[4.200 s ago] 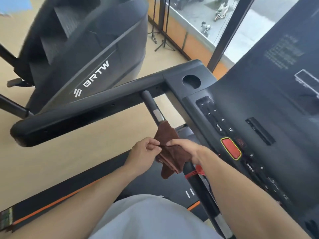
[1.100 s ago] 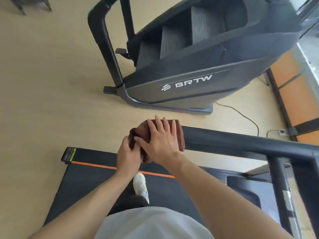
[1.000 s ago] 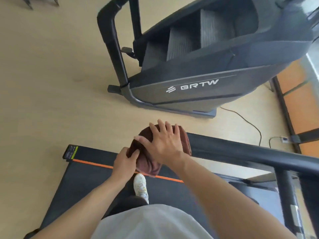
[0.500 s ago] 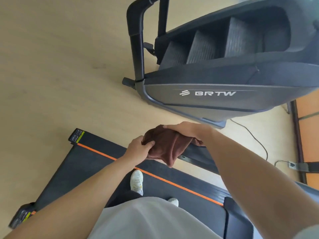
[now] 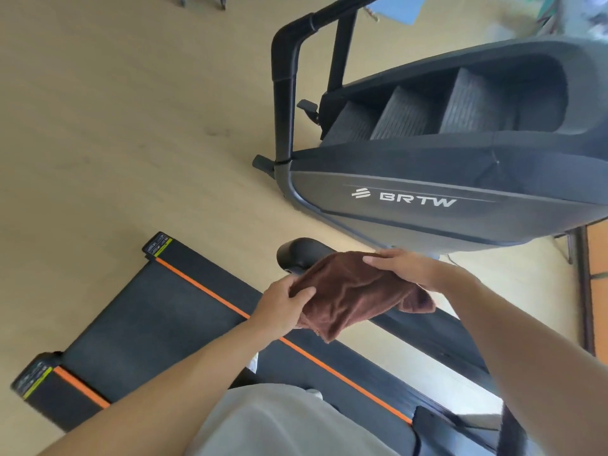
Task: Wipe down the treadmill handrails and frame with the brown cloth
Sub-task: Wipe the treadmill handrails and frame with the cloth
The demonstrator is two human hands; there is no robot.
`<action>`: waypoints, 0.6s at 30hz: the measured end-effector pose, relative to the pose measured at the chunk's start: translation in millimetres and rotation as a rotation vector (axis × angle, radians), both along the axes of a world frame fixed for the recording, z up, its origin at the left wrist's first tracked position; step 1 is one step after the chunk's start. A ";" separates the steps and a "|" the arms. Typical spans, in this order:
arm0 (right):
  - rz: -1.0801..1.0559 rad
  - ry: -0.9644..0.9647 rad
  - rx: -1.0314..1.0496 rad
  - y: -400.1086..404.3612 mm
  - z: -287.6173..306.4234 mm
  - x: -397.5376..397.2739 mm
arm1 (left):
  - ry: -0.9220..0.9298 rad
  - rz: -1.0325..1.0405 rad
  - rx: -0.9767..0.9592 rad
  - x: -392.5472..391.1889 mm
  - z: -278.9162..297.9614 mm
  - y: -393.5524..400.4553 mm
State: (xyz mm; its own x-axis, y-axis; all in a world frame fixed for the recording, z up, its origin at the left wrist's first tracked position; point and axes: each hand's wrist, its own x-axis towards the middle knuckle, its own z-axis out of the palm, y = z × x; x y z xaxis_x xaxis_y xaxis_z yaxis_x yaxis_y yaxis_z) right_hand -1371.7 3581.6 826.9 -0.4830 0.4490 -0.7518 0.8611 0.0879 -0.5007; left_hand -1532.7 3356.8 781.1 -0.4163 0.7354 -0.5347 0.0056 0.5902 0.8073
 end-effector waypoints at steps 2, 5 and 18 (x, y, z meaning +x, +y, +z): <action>0.114 0.057 0.070 4.3 11.3 -11.3 | 0.069 0.126 0.021 -13.5 7.9 -6.9; 0.261 0.184 0.260 5.7 38.1 -43.1 | 0.313 0.272 0.119 -36.8 26.8 -16.7; 0.628 -0.219 0.687 2.3 15.2 -8.6 | 0.306 -0.581 -0.139 12.6 33.3 -42.3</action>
State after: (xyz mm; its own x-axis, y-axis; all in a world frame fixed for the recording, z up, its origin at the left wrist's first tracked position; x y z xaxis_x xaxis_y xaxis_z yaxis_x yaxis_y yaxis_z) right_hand -1380.3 3583.9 842.1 -0.6660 0.5327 -0.5222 0.6253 0.7804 -0.0013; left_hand -1520.0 3314.5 814.4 -0.1215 0.8183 -0.5619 0.5701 0.5209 0.6354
